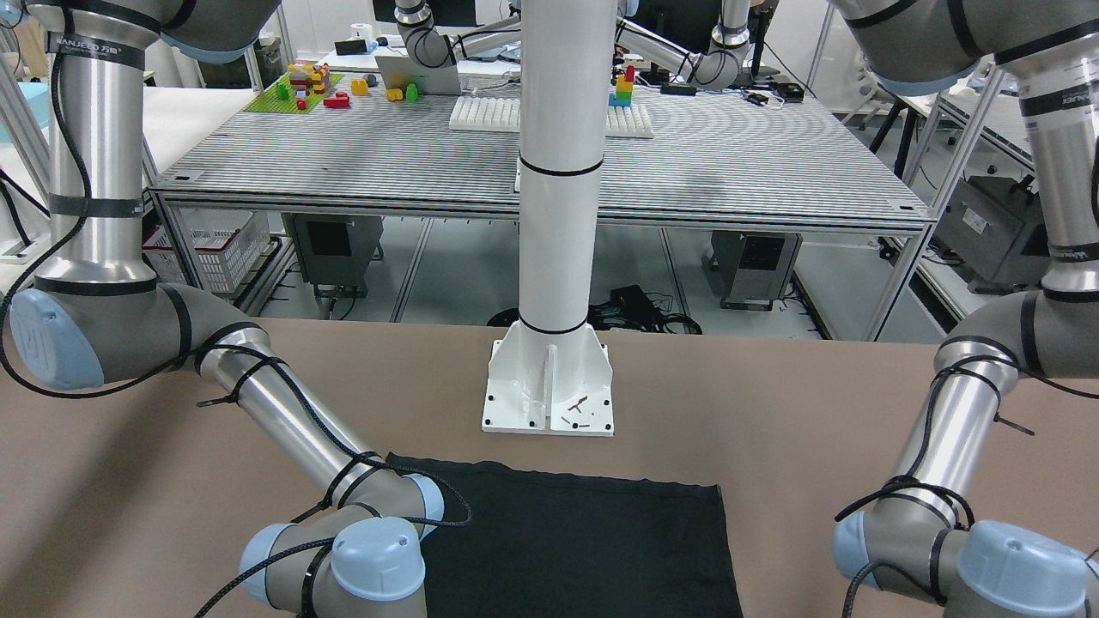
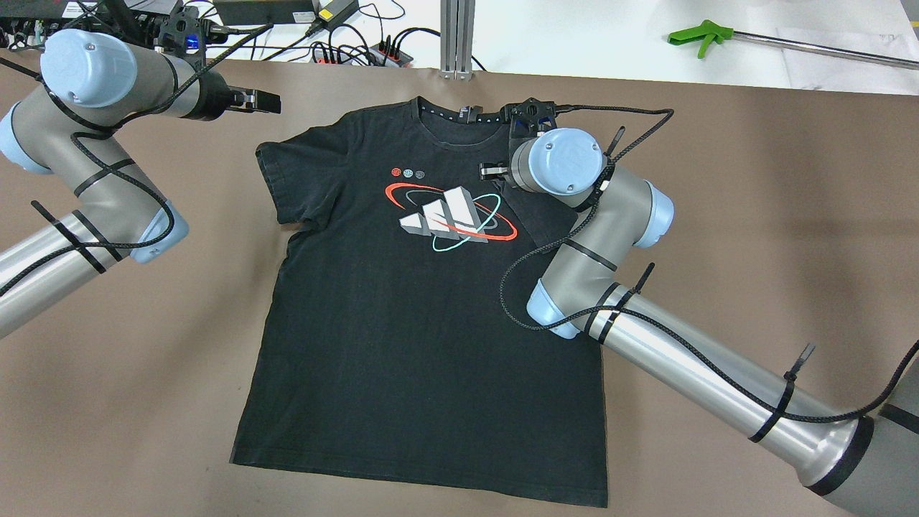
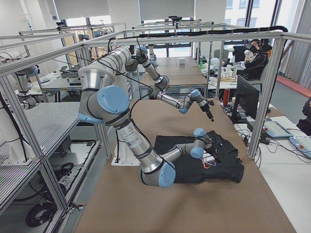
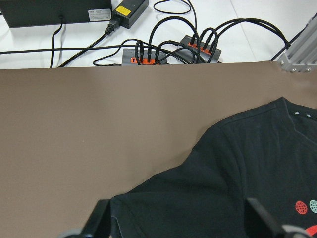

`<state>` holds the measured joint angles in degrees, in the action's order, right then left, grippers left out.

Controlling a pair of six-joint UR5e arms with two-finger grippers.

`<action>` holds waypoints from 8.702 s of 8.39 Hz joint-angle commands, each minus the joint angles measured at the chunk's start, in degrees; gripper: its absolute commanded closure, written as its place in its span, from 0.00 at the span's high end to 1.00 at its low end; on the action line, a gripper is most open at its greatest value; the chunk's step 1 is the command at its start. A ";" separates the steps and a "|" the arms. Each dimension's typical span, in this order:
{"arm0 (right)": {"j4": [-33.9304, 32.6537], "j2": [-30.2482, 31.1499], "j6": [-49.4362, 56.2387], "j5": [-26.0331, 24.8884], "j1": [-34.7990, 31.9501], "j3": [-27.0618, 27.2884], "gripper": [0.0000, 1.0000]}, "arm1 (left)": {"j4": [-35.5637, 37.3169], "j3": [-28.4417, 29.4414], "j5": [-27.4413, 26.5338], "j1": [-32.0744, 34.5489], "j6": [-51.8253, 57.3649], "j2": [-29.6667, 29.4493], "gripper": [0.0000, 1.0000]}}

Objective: Fold clothes
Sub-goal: 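Grasp the sleeve nearest the right gripper and fold it inward, then grasp the sleeve nearest the left gripper and fold it inward, then move both grippers to the hem corners nearest the robot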

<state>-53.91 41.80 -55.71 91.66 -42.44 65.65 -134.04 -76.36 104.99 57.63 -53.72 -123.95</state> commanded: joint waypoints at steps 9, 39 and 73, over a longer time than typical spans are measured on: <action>0.29 6.45 2.45 14.16 -9.68 6.32 0.94 | -16.34 19.15 -5.58 -3.92 7.32 -2.70 0.95; 0.47 9.79 2.62 13.46 -9.68 8.09 0.94 | 10.46 17.21 -22.72 -17.46 -7.44 -20.18 0.00; 16.02 47.85 -27.00 20.94 22.40 39.82 0.93 | -3.77 -35.26 -2.68 -23.26 -20.10 35.53 0.94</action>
<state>-39.12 90.08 -82.69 113.59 -20.50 106.89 -137.82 -111.91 103.08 35.04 -73.83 -88.27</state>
